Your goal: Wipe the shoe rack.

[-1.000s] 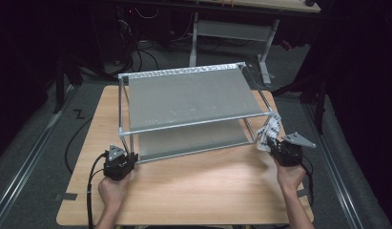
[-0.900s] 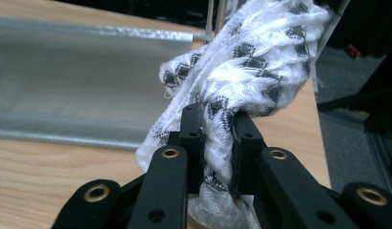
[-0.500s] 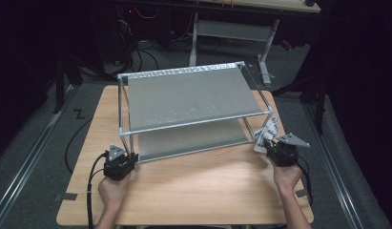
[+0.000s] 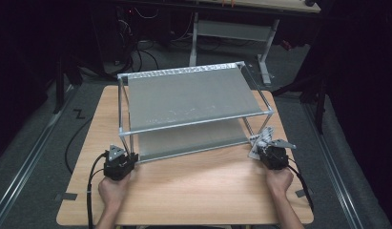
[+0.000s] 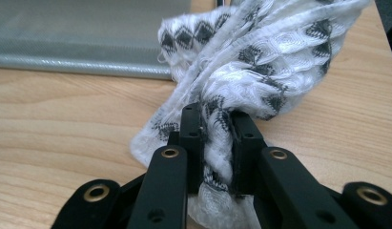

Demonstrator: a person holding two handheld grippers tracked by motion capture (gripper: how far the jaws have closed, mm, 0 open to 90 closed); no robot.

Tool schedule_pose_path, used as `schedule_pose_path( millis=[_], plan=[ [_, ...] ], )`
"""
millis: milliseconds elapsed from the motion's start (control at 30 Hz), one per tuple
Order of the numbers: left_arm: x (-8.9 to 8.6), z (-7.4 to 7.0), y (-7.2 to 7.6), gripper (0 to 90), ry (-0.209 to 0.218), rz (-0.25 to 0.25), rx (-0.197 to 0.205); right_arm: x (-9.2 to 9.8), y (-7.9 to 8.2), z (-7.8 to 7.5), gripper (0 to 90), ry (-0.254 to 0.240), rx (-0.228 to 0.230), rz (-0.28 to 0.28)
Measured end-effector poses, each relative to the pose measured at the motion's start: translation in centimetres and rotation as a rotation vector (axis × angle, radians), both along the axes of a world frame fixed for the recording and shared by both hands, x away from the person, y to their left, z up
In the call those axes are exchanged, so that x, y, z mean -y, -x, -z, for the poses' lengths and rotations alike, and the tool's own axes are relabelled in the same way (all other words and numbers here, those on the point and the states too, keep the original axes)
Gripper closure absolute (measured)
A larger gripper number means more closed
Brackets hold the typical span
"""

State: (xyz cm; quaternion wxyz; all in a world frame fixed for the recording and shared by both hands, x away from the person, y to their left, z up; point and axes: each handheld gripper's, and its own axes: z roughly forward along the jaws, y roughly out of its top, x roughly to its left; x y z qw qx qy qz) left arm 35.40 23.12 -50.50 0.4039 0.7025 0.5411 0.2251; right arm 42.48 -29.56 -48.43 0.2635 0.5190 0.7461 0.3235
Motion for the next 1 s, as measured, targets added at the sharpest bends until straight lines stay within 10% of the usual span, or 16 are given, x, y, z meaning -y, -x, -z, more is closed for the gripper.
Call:
schedule_pose_path(
  millis=[600, 1000],
  plan=[
    [0.4, 0.0, 0.1, 78.6, -0.023, 0.016, 0.003, -0.5, 2.1, -8.2, 79.0, -0.023, 0.228, -0.071],
    [0.6, 0.0, 0.2, 78.8, -0.033, 0.023, 0.004, -3.1, 1.4, -4.4, 79.0, 0.037, 0.132, -0.127]
  ],
)
